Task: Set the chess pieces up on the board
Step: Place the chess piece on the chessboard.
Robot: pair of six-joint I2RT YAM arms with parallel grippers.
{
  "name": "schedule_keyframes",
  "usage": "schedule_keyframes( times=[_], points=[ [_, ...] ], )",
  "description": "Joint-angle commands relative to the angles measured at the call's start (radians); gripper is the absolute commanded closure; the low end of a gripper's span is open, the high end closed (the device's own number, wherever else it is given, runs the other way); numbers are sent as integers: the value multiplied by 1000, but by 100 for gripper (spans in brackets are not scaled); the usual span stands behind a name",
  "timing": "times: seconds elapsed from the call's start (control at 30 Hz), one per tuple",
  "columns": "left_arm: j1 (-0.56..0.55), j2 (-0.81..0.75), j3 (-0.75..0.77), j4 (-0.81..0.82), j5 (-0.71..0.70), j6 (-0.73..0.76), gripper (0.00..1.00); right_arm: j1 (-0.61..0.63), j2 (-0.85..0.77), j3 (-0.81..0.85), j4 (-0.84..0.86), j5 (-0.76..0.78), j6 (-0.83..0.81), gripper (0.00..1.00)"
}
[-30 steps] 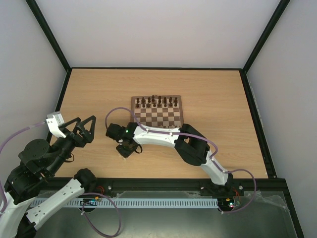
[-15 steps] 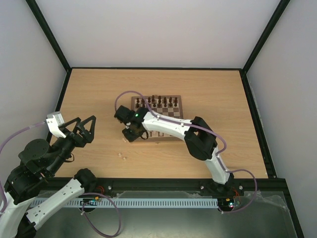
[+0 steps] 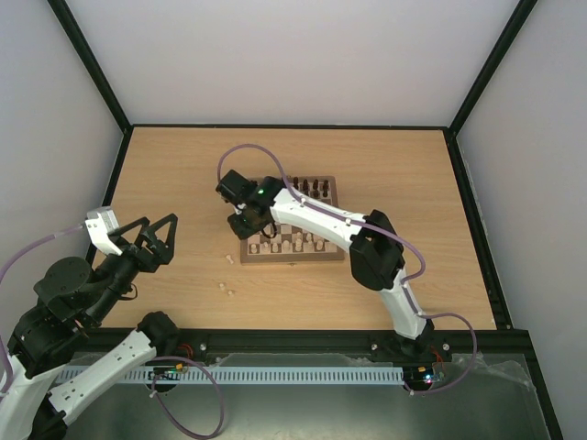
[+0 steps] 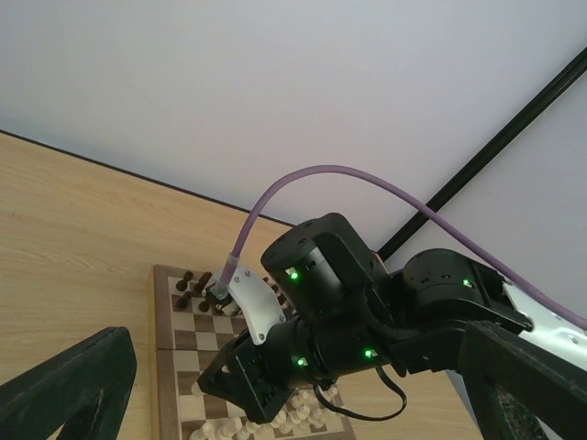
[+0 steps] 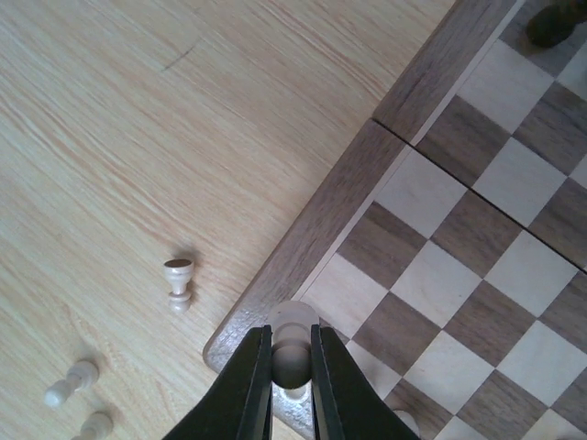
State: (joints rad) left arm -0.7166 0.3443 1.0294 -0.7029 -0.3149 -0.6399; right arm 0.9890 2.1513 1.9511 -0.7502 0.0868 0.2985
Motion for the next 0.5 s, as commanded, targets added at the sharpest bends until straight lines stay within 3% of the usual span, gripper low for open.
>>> schedule_keyframes(
  times=[0.0,0.47],
  points=[
    [5,-13,1,4,-10,-4,0,-5,49,21,-90,54,-11,89],
    [5,-11,-7,13,2,-6,0,-9,98,-9,-60,90,-19,87]
  ],
)
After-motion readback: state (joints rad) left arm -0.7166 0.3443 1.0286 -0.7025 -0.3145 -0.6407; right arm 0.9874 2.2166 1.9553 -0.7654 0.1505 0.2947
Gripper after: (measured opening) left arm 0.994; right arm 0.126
